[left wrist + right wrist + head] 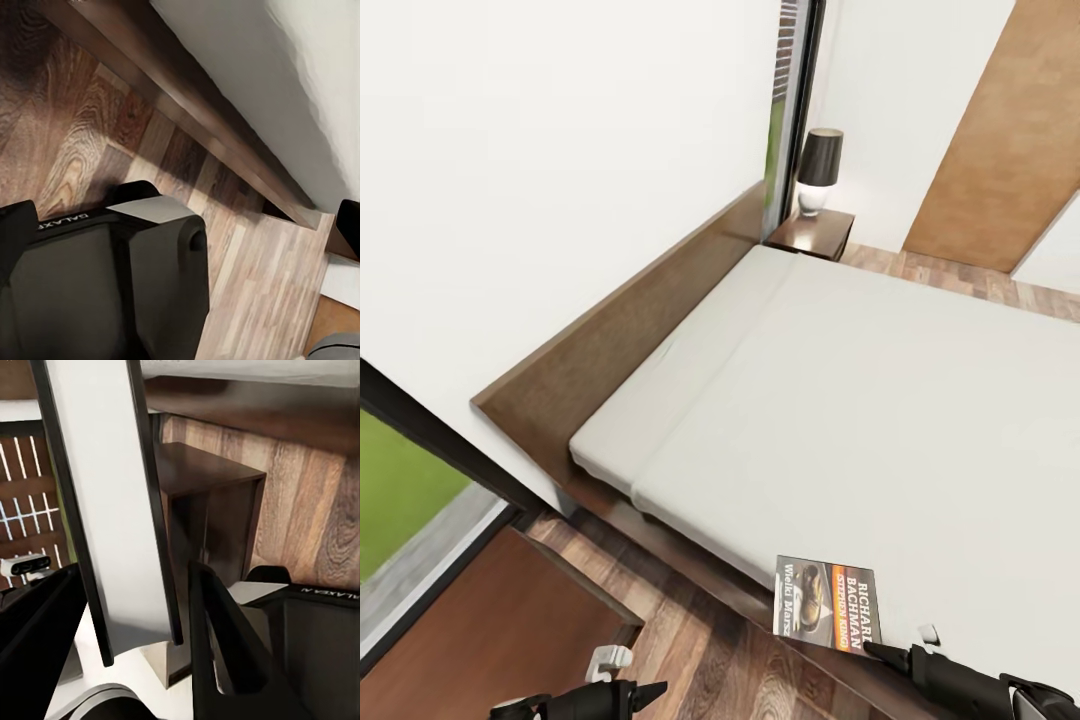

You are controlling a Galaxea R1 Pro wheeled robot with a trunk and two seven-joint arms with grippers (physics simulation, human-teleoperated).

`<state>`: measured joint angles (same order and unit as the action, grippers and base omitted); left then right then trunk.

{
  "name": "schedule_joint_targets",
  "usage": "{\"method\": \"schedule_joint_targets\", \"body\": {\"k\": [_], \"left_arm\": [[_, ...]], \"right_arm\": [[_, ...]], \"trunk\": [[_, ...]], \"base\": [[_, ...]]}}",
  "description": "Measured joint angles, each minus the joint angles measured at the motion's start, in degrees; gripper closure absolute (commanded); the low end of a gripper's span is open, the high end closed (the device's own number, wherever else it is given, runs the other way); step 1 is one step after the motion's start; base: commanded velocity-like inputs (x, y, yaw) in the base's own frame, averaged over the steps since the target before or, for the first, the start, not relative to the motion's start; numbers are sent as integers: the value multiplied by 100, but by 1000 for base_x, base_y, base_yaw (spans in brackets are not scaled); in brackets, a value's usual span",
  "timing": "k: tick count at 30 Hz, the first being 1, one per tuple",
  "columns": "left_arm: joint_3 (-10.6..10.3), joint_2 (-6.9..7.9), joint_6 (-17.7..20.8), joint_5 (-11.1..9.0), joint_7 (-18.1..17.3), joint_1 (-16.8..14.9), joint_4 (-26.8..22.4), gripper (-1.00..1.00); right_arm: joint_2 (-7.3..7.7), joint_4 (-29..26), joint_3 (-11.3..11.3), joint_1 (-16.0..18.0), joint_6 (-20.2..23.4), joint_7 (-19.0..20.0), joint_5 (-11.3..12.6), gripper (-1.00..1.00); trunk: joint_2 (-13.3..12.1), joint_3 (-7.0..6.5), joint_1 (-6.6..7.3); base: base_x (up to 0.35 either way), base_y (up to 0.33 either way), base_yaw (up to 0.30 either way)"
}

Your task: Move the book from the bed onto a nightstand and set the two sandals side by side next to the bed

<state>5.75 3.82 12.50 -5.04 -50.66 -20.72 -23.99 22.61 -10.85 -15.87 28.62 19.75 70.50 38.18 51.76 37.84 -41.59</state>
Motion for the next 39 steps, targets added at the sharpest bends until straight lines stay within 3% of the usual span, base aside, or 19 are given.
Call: {"method": "schedule_joint_targets", "body": {"k": [4,5,9,39], "left_arm": [[0,-2,0,1,5,0,0,-100],[0,-3,0,0,5,0,0,-100],[0,-4,0,0,7,0,0,-100],[0,-4,-3,0,1,0,0,-100]], "right_arm": [[-5,5,-2,0,-74,-1,5,100],[-5,5,-1,0,-323,0,6,100],[-32,6,1,0,-504,-15,1,100],[-50,5,4,0,-583,14,3,100]], "trunk": [[0,-4,0],[0,-4,0],[0,-4,0],[0,-236,0]], "base": [[0,0,-5],[0,0,0],[0,0,0],[0,0,0]]}}
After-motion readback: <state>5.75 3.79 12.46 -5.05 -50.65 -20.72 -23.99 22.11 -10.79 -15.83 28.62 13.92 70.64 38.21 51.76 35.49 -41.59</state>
